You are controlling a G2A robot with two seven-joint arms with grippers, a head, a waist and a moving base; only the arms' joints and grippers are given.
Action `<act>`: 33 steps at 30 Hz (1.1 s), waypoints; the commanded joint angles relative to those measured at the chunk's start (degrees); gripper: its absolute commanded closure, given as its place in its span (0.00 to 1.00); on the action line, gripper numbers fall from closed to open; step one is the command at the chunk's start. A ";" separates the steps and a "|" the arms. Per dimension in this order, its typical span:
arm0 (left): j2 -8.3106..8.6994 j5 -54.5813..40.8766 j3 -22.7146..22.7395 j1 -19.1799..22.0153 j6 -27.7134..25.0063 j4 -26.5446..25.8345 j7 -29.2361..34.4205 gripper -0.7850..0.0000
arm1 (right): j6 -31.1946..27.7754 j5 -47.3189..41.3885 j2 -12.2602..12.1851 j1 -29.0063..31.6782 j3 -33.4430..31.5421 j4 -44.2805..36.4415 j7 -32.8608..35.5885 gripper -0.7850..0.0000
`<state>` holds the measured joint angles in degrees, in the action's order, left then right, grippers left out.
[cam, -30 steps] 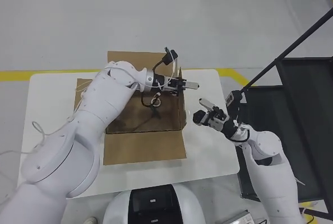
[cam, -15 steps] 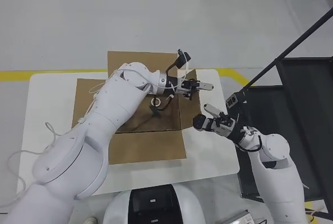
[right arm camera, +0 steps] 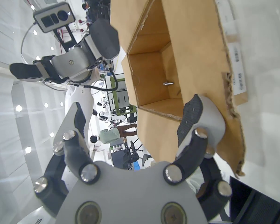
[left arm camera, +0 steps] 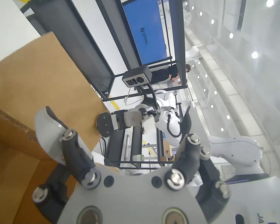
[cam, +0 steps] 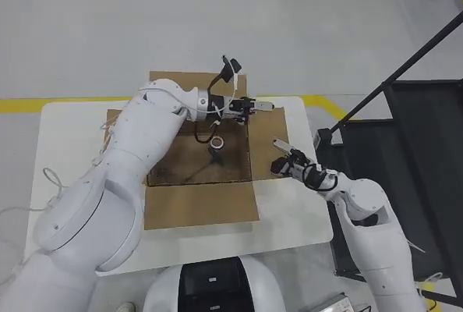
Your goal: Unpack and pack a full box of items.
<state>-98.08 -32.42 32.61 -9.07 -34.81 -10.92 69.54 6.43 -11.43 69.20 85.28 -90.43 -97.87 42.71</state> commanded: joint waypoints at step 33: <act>40.36 10.18 54.59 -59.04 15.27 -75.51 -12.05 0.00 | -2.05 10.57 -0.36 -6.41 10.10 -4.63 -5.14 0.00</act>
<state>-57.89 -22.44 85.68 -65.86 -19.66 -85.40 58.67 4.86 -1.46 68.84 79.13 -80.95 -101.31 37.19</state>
